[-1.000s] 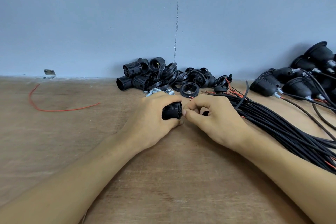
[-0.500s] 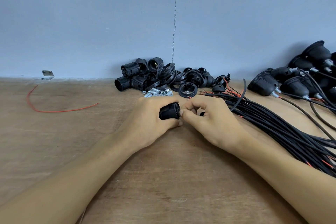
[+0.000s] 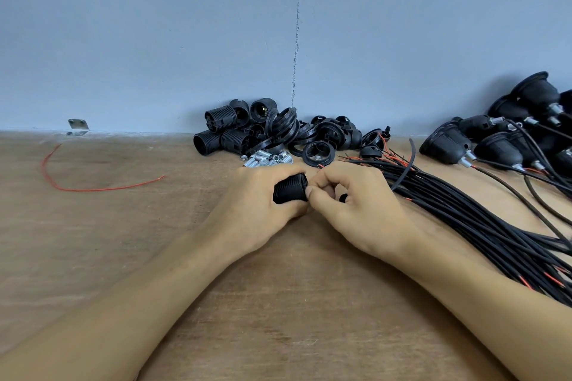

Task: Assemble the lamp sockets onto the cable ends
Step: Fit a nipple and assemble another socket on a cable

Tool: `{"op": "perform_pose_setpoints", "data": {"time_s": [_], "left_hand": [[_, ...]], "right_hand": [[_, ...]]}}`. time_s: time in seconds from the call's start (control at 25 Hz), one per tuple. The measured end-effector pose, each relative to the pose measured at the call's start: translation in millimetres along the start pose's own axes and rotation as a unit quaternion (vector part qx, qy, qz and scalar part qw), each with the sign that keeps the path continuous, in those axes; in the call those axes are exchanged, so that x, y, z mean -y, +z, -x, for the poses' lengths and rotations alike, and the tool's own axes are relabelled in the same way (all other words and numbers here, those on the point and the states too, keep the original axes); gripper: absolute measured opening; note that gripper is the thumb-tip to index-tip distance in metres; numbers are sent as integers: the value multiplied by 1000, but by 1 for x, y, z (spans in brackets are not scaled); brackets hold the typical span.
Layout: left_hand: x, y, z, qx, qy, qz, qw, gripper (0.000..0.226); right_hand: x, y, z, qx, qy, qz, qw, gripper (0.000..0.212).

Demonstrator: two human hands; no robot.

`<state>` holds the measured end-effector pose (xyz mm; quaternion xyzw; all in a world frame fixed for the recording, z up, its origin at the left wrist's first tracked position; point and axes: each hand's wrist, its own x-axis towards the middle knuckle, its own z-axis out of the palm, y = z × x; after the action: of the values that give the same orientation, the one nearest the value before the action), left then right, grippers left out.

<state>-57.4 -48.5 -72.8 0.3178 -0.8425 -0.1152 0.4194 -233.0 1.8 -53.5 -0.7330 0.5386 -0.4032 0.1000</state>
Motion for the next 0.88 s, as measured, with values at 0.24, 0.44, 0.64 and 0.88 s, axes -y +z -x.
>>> {"op": "perform_pose_setpoints", "data": {"time_s": [0.24,0.44,0.64,0.88], "left_hand": [[9,2,1,16,-77,86,993,45],[8,0,-1,22,-102,103,989,44],[7,0,-1,31,-114,121,986,42],[10,-1,-1,35,-120,156,980,43]], "right_hand": [[-2,0,1,-10,-22,12,1000,21],[-5,2,1,-23,-39,10,999,15],[-5,2,1,-32,-46,10,998,12],[-5,1,2,-22,-65,1,998,6]]}}
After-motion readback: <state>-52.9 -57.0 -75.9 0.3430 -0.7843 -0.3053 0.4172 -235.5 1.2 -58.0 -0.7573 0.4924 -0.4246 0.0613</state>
